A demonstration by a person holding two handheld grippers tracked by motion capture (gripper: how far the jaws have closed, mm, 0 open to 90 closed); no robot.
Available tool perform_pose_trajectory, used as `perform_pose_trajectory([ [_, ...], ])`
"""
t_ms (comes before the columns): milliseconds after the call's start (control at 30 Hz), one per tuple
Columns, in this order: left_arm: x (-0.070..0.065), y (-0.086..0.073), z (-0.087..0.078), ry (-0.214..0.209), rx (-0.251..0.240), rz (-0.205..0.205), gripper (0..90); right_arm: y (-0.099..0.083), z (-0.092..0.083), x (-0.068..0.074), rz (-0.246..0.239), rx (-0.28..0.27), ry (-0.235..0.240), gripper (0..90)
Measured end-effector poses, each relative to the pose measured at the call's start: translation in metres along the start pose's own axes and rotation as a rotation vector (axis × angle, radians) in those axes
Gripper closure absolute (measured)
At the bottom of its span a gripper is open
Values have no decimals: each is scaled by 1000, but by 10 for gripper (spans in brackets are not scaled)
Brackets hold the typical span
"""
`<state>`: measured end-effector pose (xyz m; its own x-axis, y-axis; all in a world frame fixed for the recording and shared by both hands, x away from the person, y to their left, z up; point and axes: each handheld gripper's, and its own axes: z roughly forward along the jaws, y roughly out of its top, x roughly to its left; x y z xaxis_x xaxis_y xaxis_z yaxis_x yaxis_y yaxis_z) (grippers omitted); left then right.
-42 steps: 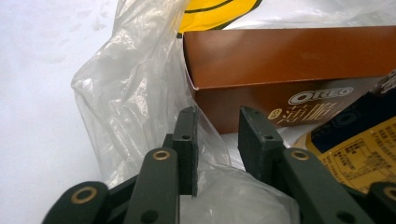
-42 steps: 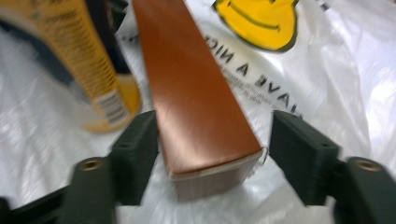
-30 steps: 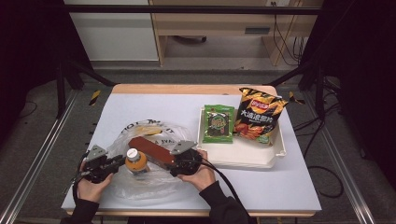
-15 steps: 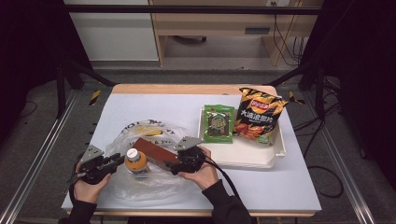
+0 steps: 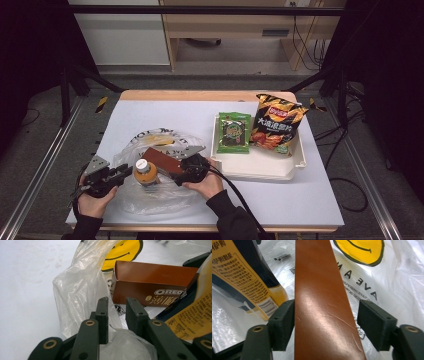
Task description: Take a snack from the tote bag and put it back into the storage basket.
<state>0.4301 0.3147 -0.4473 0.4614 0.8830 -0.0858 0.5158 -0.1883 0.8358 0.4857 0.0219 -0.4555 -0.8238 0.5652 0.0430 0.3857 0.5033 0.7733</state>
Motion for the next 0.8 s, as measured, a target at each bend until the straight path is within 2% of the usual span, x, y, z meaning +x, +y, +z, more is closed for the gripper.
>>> perform_pose_trajectory([
  [133,0,0,0,1,4,4,723,0,4,3,-20,38,2,351],
  [233,0,0,0,1,4,5,724,0,4,3,-24,45,2,402],
  [400,0,0,1,2,9,6,725,1,3,3,-39,54,8,426],
  [500,0,0,1,1,8,3,726,1,2,3,-26,49,11,433],
  [600,0,-1,1,3,7,2,730,2,-2,4,-40,46,4,435],
  [800,1,-1,1,24,6,-8,749,2,-17,8,-59,-1,31,435],
])
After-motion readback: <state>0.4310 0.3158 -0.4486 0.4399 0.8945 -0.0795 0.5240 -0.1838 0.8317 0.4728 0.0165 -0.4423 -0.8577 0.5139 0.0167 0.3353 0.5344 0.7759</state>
